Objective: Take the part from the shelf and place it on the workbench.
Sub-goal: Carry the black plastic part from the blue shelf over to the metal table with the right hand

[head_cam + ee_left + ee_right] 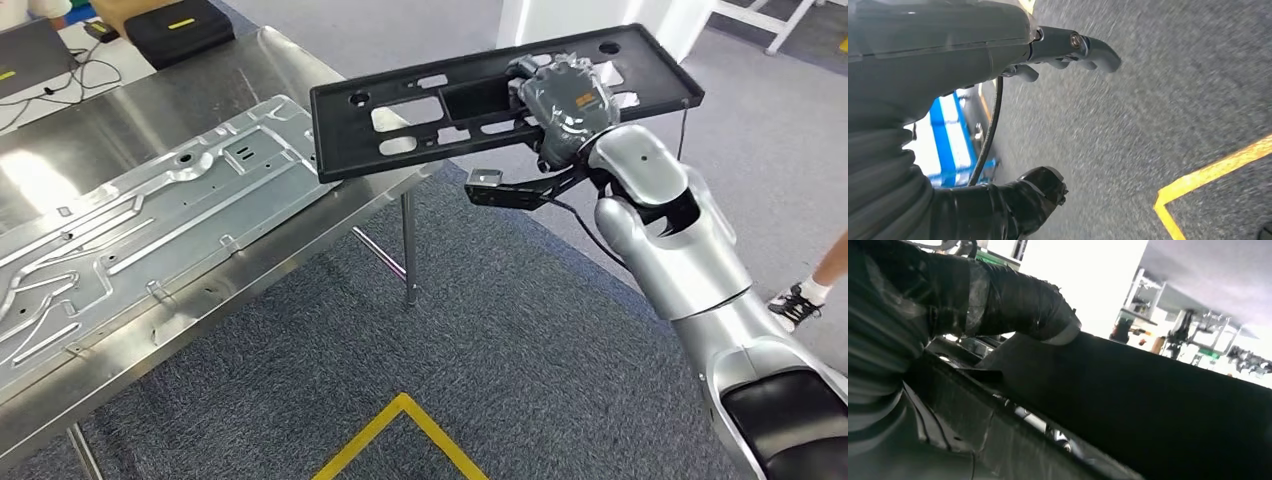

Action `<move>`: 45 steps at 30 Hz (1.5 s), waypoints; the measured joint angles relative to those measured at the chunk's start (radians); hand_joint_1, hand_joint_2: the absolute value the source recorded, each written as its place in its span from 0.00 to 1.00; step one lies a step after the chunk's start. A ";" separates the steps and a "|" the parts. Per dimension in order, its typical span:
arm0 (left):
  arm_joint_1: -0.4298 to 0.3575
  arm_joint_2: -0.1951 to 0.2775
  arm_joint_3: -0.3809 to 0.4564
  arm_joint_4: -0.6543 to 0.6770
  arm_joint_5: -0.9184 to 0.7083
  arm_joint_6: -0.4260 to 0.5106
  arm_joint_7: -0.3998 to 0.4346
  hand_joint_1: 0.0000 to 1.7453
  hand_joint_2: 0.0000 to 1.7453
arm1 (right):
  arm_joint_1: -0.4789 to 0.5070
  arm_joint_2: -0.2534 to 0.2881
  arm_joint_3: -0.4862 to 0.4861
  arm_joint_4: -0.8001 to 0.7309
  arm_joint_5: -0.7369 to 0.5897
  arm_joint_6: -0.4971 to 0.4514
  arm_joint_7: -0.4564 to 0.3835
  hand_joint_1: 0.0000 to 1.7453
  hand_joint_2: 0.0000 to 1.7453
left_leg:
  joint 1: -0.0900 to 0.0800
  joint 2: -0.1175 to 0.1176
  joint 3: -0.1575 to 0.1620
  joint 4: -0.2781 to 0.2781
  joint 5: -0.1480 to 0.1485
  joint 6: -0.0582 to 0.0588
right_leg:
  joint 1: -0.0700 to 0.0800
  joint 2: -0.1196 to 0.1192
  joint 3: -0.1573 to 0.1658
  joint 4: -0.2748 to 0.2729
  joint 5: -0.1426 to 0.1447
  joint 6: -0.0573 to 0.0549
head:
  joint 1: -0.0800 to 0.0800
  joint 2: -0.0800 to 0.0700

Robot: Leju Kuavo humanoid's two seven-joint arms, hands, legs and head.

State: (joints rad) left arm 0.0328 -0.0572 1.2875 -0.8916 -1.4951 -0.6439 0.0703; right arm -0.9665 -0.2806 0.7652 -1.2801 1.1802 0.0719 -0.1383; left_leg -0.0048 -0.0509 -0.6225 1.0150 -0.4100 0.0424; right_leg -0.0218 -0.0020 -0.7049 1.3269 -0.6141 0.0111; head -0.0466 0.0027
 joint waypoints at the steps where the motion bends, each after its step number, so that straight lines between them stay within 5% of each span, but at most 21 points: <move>1: -0.002 0.015 0.000 0.026 0.000 0.016 0.009 0.00 1.00 | 0.004 0.015 0.013 0.002 0.007 0.004 0.011 1.00 1.00 | 0.000 -0.014 0.001 0.002 -0.001 -0.001 | 0.000 0.002 -0.008 -0.003 0.020 -0.001 | 0.000 0.000; 5: -0.009 0.075 0.000 0.129 0.000 0.058 0.031 0.00 1.00 | 0.006 0.062 0.051 0.010 0.018 0.010 0.032 1.00 1.00 | 0.005 -0.069 -0.005 0.017 -0.010 -0.016 | -0.004 0.062 0.071 -0.221 0.148 -0.009 | 0.000 0.000; 7: -0.012 0.096 0.000 0.164 -0.001 0.065 0.034 0.00 1.00 | 0.006 0.077 0.061 0.014 0.016 0.008 0.033 1.00 1.00 | 0.010 -0.095 -0.015 0.019 -0.007 -0.029 | -0.001 0.076 0.088 -0.254 0.147 -0.011 | 0.000 0.000; 9: -0.007 0.111 0.000 0.192 -0.001 0.071 0.036 0.00 1.00 | 0.006 0.088 0.066 0.017 0.015 0.004 0.032 1.00 1.00 | 0.016 -0.108 -0.021 0.015 -0.004 -0.043 | 0.002 0.049 0.098 -0.268 0.148 -0.020 | 0.000 0.000; 11: -0.004 0.122 0.000 0.215 -0.001 0.075 0.031 0.00 1.00 | 0.006 0.095 0.068 0.015 0.024 -0.005 0.032 1.00 1.00 | 0.014 -0.050 -0.040 0.051 -0.025 -0.054 | 0.000 0.019 0.112 -0.287 0.154 -0.033 | -0.002 0.000; 13: -0.005 0.128 0.000 0.231 -0.001 0.078 0.018 0.00 1.00 | 0.008 0.095 0.074 0.006 0.039 -0.015 0.035 1.00 1.00 | 0.015 0.023 -0.097 0.162 -0.077 -0.063 | 0.004 -0.010 0.122 -0.296 0.154 -0.042 | -0.003 0.000; 16: -0.004 0.128 0.000 0.247 -0.001 0.068 -0.009 0.00 1.00 | 0.018 0.090 0.091 -0.015 0.048 -0.019 0.038 1.00 1.00 | 0.025 0.044 -0.161 0.275 -0.102 -0.073 | 0.007 -0.052 0.127 -0.296 0.146 -0.042 | -0.003 0.000; 19: 0.002 0.120 0.000 0.246 -0.001 0.038 -0.034 0.00 1.00 | 0.024 0.068 0.100 -0.040 0.036 -0.018 0.033 1.00 1.00 | 0.027 0.080 -0.074 0.108 -0.015 -0.074 | 0.009 -0.089 0.137 -0.294 0.133 -0.031 | -0.003 0.000; 22: 0.007 0.111 -0.001 0.240 -0.001 0.026 -0.040 0.00 1.00 | 0.021 0.046 0.100 -0.054 0.030 -0.019 0.031 1.00 1.00 | 0.017 0.104 -0.025 0.015 0.004 -0.053 | 0.018 -0.116 0.147 -0.291 0.121 -0.014 | -0.001 0.000; 24: 0.012 0.109 -0.001 0.236 -0.001 0.022 -0.041 0.00 1.00 | 0.019 0.042 0.100 -0.061 0.029 -0.019 0.031 1.00 1.00 | 0.016 0.083 -0.025 0.013 0.003 -0.038 | 0.016 -0.125 0.153 -0.291 0.113 -0.003 | 0.000 0.000; 26: 0.014 0.107 -0.001 0.228 -0.001 0.019 -0.041 0.00 1.00 | 0.018 0.036 0.100 -0.066 0.029 -0.019 0.031 1.00 1.00 | 0.019 0.063 -0.018 0.008 0.003 -0.024 | 0.009 -0.082 0.143 -0.255 0.085 0.006 | 0.000 0.000; 28: 0.011 0.107 -0.001 0.223 -0.001 0.017 -0.042 0.00 1.00 | 0.019 0.029 0.101 -0.069 0.028 -0.019 0.031 1.00 1.00 | 0.020 0.042 -0.014 0.005 0.002 -0.013 | 0.007 -0.022 0.090 -0.143 0.028 0.008 | 0.000 0.000; 30: 0.007 0.105 -0.001 0.220 -0.001 0.014 -0.044 0.00 1.00 | 0.024 0.021 0.102 -0.070 0.028 -0.019 0.031 1.00 1.00 | 0.017 0.015 -0.012 0.006 0.001 -0.008 | 0.008 -0.002 0.022 -0.021 -0.010 0.006 | 0.000 0.000; 31: 0.007 0.103 -0.001 0.218 -0.001 0.010 -0.048 0.00 1.00 | 0.026 0.018 0.103 -0.070 0.028 -0.019 0.031 1.00 1.00 | 0.015 -0.001 -0.011 0.007 0.001 -0.007 | 0.009 0.001 0.004 -0.001 -0.002 0.004 | 0.000 0.000; 33: 0.010 0.094 -0.001 0.208 -0.001 -0.008 -0.060 0.00 1.00 | 0.027 0.007 0.104 -0.070 0.022 -0.019 0.027 1.00 1.00 | 0.012 -0.033 -0.007 0.009 0.000 -0.007 | 0.009 0.012 0.022 -0.074 0.068 -0.004 | 0.000 0.000; 35: 0.012 0.073 -0.001 0.178 -0.001 -0.046 -0.074 0.00 1.00 | 0.019 -0.014 0.104 -0.070 0.006 -0.023 0.010 1.00 1.00 | 0.012 -0.063 -0.009 0.012 -0.001 -0.010 | 0.008 0.057 0.073 -0.207 0.135 -0.013 | 0.000 0.000; 37: 0.019 0.040 -0.001 0.124 -0.001 -0.096 -0.081 0.00 1.00 | 0.006 -0.044 0.103 -0.068 -0.018 -0.029 -0.014 1.00 1.00 | 0.015 -0.090 -0.018 0.014 0.000 -0.017 | 0.008 0.086 0.098 -0.271 0.150 -0.016 | 0.000 0.000; 39: 0.032 0.004 -0.001 0.058 -0.001 -0.141 -0.079 0.00 1.00 | -0.007 -0.068 0.098 -0.065 -0.039 -0.034 -0.032 1.00 1.00 | 0.016 -0.117 -0.024 0.009 0.005 -0.029 | 0.007 0.067 0.106 -0.284 0.148 -0.018 | 0.001 0.000; 40: 0.039 -0.014 -0.001 0.030 -0.001 -0.156 -0.074 0.00 1.00 | -0.014 -0.075 0.094 -0.062 -0.046 -0.035 -0.037 1.00 1.00 | 0.015 -0.112 -0.024 0.010 0.005 -0.033 | 0.004 0.054 0.113 -0.293 0.151 -0.021 | 0.001 0.000; 42: 0.047 -0.037 -0.001 -0.016 -0.001 -0.176 -0.062 0.00 1.00 | -0.026 -0.088 0.082 -0.055 -0.059 -0.039 -0.045 1.00 1.00 | 0.009 -0.052 -0.042 0.050 -0.020 -0.041 | -0.002 0.024 0.132 -0.314 0.158 -0.028 | -0.003 0.000; 45: 0.045 -0.056 -0.001 -0.064 -0.001 -0.191 -0.050 0.00 1.00 | -0.044 -0.108 0.072 -0.037 -0.075 -0.043 -0.059 1.00 1.00 | 0.016 0.034 -0.125 0.217 -0.093 -0.050 | 0.001 -0.023 0.145 -0.322 0.155 -0.031 | -0.007 0.000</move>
State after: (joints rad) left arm 0.0774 -0.1130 1.2868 -0.9554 -1.4961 -0.8351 0.0198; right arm -1.0108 -0.3883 0.8369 -1.3168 1.1052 0.0291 -0.1976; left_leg 0.0109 -0.0170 -0.7472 1.2322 -0.5027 -0.0081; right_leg -0.0211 -0.0246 -0.5603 1.0047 -0.4588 -0.0199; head -0.0540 0.0027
